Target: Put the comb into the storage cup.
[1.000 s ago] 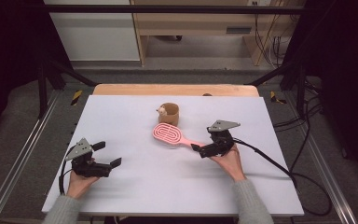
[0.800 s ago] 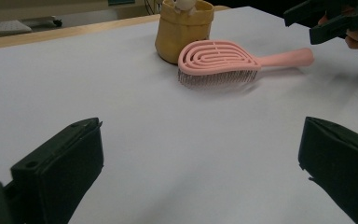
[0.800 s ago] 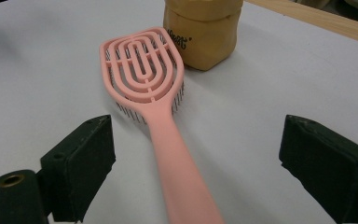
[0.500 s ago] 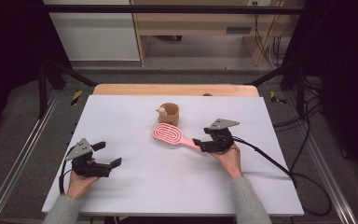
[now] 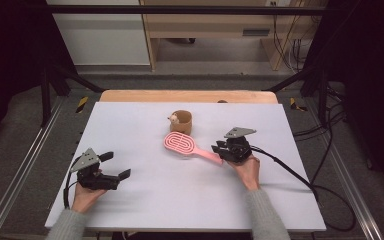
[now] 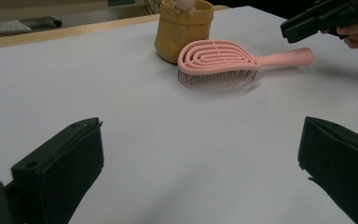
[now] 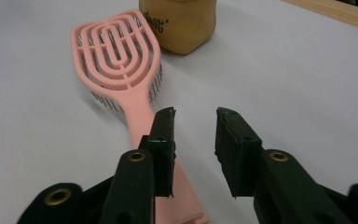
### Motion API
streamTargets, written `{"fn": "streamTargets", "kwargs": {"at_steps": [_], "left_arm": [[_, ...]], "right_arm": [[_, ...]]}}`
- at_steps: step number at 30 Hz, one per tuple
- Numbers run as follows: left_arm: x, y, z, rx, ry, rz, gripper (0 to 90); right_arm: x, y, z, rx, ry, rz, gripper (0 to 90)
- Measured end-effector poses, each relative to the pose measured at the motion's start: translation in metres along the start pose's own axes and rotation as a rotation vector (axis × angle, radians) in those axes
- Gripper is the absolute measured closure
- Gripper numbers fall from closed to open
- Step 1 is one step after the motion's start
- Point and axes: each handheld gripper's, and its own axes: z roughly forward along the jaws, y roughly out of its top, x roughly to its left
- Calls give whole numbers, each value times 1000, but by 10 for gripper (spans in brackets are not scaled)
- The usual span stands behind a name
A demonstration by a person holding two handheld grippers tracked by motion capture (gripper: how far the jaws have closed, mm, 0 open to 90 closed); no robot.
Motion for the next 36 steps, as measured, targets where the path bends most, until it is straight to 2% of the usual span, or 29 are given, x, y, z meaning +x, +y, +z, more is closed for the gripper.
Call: {"fn": "streamTargets", "kwargs": {"at_steps": [3, 4, 12, 19, 36], "left_arm": [[0, 0, 0, 0, 1, 0, 0], [0, 0, 0, 0, 1, 0, 0], [0, 0, 0, 1, 0, 2, 1], [0, 0, 0, 2, 0, 1, 1], [-1, 0, 0, 0, -2, 3, 3]], "right_arm": [[-1, -1, 1, 11, -2, 2, 753], [-1, -1, 1, 23, -4, 3, 795], [-1, -3, 3, 70, -4, 8, 900], [-1, -4, 5, 98, -3, 0, 900], [8, -7, 3, 97, 66, 13, 900]]}}
